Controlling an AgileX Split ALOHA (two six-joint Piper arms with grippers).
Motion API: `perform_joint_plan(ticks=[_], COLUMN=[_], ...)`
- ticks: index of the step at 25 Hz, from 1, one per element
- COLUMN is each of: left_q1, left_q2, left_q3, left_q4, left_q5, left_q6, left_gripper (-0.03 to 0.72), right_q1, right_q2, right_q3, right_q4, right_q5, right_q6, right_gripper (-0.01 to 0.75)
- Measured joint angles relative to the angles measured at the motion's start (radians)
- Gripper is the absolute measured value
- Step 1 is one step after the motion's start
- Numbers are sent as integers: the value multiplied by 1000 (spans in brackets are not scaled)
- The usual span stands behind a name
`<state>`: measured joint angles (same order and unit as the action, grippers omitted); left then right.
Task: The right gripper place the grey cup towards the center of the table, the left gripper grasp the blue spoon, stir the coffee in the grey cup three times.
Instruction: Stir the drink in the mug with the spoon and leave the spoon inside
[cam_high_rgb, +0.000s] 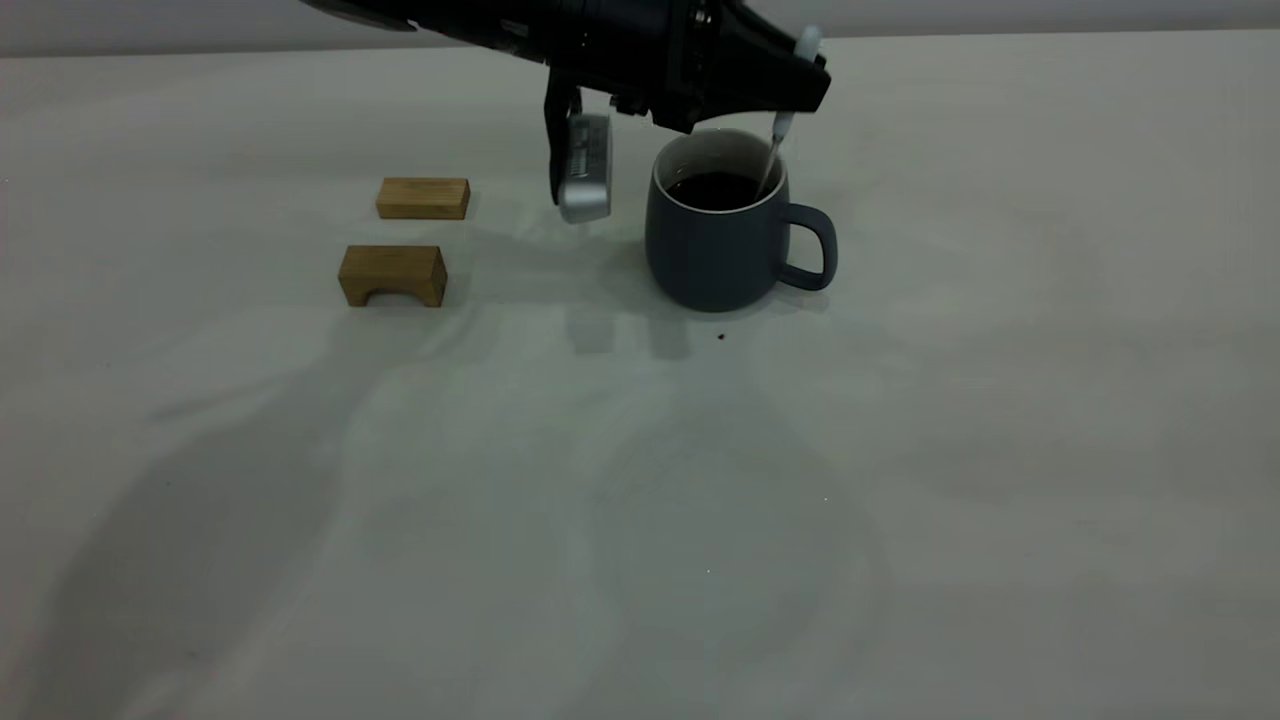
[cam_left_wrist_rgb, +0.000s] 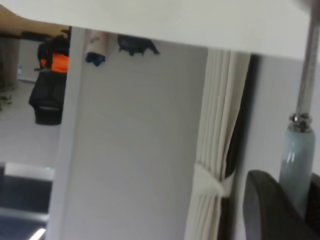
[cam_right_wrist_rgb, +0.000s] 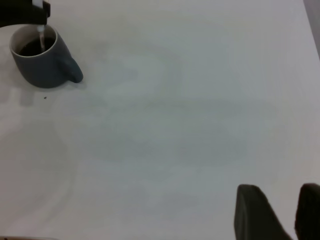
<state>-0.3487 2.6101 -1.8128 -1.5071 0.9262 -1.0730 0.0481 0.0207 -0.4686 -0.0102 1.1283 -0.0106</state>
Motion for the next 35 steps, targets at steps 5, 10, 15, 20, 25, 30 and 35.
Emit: perform_joint_plan(ticks=[5,10,15,20,25,30,35], left_q1=[6,6,-10,-8,6,5,-9], left_q2=[-18,-18,-15,-15,-14,-14,-12], left_q3=[-4,-10,-10,-10,-16,-29,-29], left_q4=[66,-3,-57,45,77,-2,-25], left_q5=[-109,-130,-23,-18,-109,-113,-7], left_q6=[14,194,150,-36,52,271,194], left_gripper=[147,147,147,147,147,147,146], right_q1=[0,0,0,0,0,0,0], right_q2=[0,0,0,0,0,0,0], right_q3=[0,0,0,0,0,0,0], right_q4=[0,1,1,2,2,2,2], right_q5=[0,0,0,0,0,0,0], right_q6=[0,1,0,0,1,1,1], right_gripper=[240,240,240,240,240,240,240])
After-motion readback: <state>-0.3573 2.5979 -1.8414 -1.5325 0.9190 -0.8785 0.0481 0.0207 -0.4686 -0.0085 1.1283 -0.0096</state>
